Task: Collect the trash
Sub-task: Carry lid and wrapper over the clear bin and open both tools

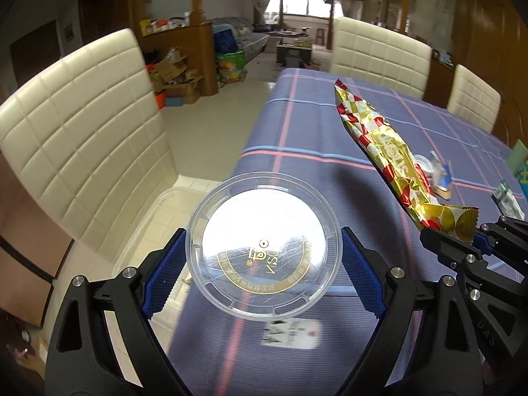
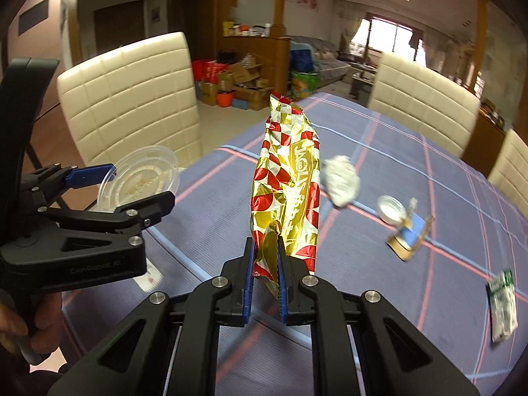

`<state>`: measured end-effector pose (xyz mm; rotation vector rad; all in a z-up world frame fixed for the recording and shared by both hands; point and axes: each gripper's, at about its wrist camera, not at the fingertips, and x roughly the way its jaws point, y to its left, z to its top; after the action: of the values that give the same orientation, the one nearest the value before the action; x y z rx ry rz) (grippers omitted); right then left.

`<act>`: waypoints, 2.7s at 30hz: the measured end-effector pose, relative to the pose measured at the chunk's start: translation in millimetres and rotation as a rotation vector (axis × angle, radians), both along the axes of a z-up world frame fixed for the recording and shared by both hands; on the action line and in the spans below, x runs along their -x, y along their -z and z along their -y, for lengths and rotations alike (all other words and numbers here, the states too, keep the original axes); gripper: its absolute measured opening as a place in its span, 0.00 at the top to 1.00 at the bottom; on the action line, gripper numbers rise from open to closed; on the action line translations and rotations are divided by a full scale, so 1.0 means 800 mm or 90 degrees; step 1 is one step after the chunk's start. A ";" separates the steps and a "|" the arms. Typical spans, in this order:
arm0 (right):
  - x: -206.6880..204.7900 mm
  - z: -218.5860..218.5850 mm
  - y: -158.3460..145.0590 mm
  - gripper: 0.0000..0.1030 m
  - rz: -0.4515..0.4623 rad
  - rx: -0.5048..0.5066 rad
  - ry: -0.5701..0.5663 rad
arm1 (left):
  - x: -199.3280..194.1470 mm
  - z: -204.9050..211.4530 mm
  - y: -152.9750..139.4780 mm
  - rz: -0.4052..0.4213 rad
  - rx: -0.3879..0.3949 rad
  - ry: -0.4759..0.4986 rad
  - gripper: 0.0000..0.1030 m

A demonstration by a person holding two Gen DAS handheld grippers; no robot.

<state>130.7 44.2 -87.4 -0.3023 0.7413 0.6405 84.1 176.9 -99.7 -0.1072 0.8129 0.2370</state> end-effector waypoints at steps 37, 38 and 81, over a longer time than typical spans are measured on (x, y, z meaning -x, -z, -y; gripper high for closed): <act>-0.040 -0.179 0.018 0.88 0.002 0.054 -0.124 | -0.018 -0.178 0.040 -0.030 -0.013 -0.125 0.12; -0.043 -0.180 0.020 0.88 0.000 0.055 -0.123 | -0.020 -0.179 0.040 -0.029 -0.012 -0.125 0.12; -0.026 -0.200 0.027 0.39 -0.016 0.041 -0.170 | 0.027 -0.212 0.069 -0.053 0.030 -0.176 0.04</act>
<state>151.6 204.3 -108.7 -0.4582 0.7524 0.8744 62.8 346.3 -155.1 -0.2561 0.8858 0.4865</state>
